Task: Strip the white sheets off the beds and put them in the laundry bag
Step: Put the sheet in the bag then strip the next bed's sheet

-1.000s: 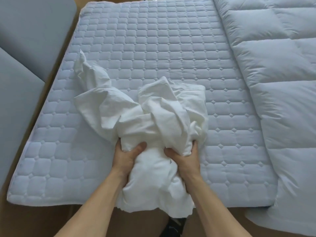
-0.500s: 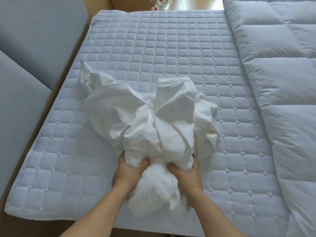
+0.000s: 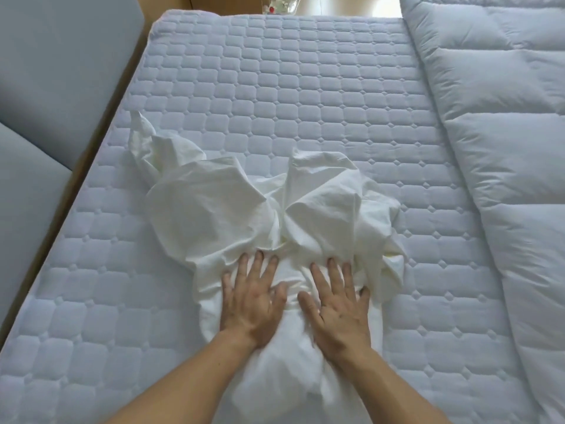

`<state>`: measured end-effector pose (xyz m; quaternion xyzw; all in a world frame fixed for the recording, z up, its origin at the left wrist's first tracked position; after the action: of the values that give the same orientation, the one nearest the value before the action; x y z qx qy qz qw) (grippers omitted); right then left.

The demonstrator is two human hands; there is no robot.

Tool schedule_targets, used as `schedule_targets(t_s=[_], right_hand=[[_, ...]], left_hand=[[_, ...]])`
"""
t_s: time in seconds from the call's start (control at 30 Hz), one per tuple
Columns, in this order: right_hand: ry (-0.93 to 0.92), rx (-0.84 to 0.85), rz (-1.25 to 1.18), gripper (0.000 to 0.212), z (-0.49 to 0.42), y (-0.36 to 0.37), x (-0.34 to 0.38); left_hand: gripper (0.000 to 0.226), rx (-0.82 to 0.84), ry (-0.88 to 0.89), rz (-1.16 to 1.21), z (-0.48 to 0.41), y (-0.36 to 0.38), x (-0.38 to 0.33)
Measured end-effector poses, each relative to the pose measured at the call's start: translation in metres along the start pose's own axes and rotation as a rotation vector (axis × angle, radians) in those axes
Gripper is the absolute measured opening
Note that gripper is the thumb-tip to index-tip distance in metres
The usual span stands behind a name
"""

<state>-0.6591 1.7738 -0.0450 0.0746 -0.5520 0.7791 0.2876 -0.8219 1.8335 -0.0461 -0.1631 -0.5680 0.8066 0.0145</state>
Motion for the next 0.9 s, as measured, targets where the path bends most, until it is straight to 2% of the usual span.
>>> schedule_targets(t_s=[0.1,0.2,0.27,0.33,0.4,0.47,0.53,0.57,0.6,0.73,0.9], right_hand=[[0.095,0.001,0.059,0.112,-0.013,0.017,-0.001],[0.161,0.032,0.09,0.121,-0.024,0.032,-0.009],[0.172,0.047,0.073,0.12,-0.028,0.031,-0.008],[0.189,0.085,0.048,0.11,-0.027,0.022,-0.002],[0.179,0.106,0.079,0.111,-0.023,0.005,0.008],[0.131,0.008,0.133,0.109,-0.025,-0.015,0.02],[0.057,-0.196,0.132,0.085,-0.038,-0.035,0.031],[0.036,-0.268,0.115,0.08,-0.048,-0.044,0.035],[0.034,-0.277,0.095,0.082,-0.061,-0.052,0.036],[0.188,-0.126,0.123,0.107,-0.115,-0.078,0.023],[0.464,-0.072,-0.015,0.138,-0.165,-0.087,-0.005]], left_hand=[[0.069,-0.032,0.007,0.008,-0.013,0.017,0.006],[0.063,-0.031,0.021,-0.026,-0.022,0.031,0.007],[0.07,0.043,-0.001,-0.049,-0.027,0.029,0.006],[0.079,0.12,-0.014,-0.055,-0.028,0.019,0.004],[0.084,0.119,0.009,-0.052,-0.027,0.0,0.002],[0.082,0.045,0.027,-0.035,-0.032,-0.019,0.003],[0.07,-0.155,0.016,0.014,-0.043,-0.038,0.01],[0.066,-0.244,-0.01,0.031,-0.051,-0.046,0.015],[0.068,-0.299,-0.052,0.038,-0.06,-0.051,0.023],[0.09,-0.25,-0.314,0.064,-0.105,-0.063,0.06],[0.127,-0.207,-0.756,0.348,-0.149,-0.072,0.105]])
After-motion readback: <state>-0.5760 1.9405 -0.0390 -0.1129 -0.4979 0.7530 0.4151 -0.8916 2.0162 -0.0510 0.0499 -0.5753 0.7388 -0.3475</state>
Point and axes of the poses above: each hand's wrist, its own z-axis away from the middle knuckle, its own y-axis out of the palm, x = y × z, the point moved 3 cm from there along -z, towards the middle knuckle, and after that the axes turned 4 degrees about -z, right-handed, at the moved point
